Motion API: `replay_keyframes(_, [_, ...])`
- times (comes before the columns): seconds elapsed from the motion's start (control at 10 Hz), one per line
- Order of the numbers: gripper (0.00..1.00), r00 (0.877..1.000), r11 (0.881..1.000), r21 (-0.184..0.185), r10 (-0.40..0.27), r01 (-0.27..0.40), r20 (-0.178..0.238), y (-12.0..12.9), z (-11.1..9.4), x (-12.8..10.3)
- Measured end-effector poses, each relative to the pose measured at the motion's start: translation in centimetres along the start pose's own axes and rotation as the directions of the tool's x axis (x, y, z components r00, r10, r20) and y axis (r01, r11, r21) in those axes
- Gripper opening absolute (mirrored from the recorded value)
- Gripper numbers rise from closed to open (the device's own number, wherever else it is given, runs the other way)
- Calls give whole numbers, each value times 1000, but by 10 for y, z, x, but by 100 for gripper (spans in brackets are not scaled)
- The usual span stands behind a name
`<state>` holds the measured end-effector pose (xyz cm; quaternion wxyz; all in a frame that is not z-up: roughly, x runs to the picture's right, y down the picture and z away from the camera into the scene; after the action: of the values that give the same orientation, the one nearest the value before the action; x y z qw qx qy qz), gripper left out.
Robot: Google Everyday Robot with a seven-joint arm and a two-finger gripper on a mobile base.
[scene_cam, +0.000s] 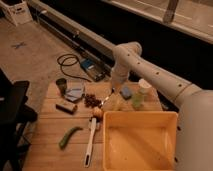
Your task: Place fork in paper cup
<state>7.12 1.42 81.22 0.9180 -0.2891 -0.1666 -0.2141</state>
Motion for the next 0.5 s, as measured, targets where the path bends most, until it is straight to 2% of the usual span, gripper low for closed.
replay_keyframes(0.2, [0,999,999,32,29,-28,-34,5,-6,17])
replay_keyframes(0.4, [0,996,995,78,69,-64,-65,6,-29,39])
replay_keyframes(0.5, [0,992,989,117,97,-87,-86,2,-54,54])
